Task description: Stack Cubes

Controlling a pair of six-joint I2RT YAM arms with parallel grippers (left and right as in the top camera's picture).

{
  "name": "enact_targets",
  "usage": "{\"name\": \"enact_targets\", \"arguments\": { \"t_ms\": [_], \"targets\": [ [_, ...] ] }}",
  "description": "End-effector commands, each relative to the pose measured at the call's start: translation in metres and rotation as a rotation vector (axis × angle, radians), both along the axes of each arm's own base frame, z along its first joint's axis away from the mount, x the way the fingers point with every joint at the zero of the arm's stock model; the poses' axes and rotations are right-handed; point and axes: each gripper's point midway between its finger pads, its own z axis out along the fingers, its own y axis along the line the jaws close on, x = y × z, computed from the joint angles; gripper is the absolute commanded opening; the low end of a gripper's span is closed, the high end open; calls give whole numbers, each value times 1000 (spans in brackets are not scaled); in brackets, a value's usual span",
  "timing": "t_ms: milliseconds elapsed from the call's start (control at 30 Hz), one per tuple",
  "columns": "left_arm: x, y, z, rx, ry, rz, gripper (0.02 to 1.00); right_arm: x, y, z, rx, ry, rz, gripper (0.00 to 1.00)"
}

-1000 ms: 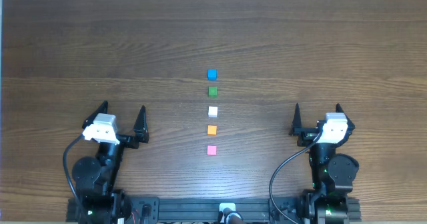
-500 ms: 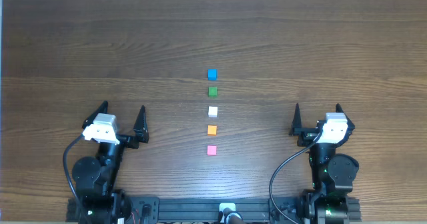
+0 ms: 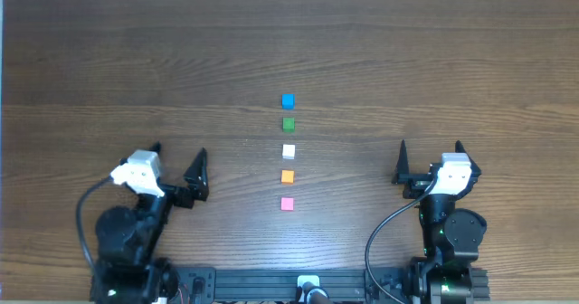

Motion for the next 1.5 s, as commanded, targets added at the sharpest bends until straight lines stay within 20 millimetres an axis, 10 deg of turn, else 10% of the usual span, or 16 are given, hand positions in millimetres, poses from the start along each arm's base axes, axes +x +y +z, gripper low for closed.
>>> {"name": "enact_targets", "arguments": {
  "t_ms": [33, 400, 800, 1067, 1500],
  "targets": [
    [-16, -29, 65, -134, 110, -130, 998, 0, 2, -1, -1, 0, 9, 991],
    [-10, -71, 106, -157, 451, -287, 996, 0, 2, -1, -1, 0, 9, 991],
    [7, -138, 56, -113, 753, -348, 996, 0, 2, -1, -1, 0, 9, 993],
    [-32, -161, -15, -26, 1089, -166, 996, 0, 2, -1, -1, 0, 9, 991],
    [-81, -196, -75, 115, 1245, -31, 996, 0, 2, -1, -1, 0, 9, 993]
  ]
}}
